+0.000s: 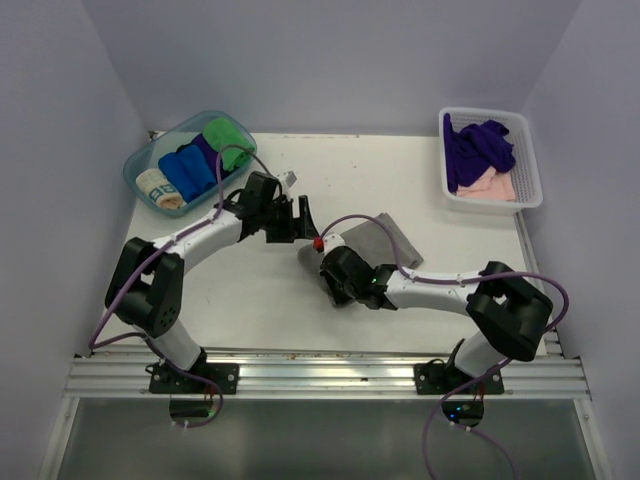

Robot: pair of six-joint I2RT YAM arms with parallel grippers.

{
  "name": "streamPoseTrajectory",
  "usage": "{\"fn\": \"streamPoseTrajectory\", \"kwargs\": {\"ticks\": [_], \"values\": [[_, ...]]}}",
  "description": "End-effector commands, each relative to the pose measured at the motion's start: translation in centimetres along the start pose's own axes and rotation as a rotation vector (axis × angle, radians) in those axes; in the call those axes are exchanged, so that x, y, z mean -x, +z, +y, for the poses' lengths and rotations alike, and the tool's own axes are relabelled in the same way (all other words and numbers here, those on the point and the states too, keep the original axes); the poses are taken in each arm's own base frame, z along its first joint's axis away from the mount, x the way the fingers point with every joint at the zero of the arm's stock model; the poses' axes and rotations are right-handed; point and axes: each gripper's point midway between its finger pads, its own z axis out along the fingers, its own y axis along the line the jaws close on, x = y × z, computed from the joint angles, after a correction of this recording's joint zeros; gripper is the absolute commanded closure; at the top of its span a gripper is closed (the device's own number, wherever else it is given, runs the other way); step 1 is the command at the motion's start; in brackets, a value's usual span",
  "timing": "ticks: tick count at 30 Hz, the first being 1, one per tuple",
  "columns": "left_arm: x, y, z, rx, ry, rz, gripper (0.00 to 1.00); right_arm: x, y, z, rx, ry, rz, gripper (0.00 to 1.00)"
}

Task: Roll the towels
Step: Roll the towel

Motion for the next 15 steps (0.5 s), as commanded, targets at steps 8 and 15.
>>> {"fn": "streamPoseTrajectory", "kwargs": {"ticks": [8,15], "values": [[-5.0,0.0,-0.3,-0.063,-0.082,0.062,0.05,-1.2,-0.4,1.6,0.137,0.073,0.043,1.00],[-6.3,1.5,0.6,-0.038,-0.171,0.063,0.14,-1.3,-0.6,1.5,0.143,0.082,0.038,1.00]]}}
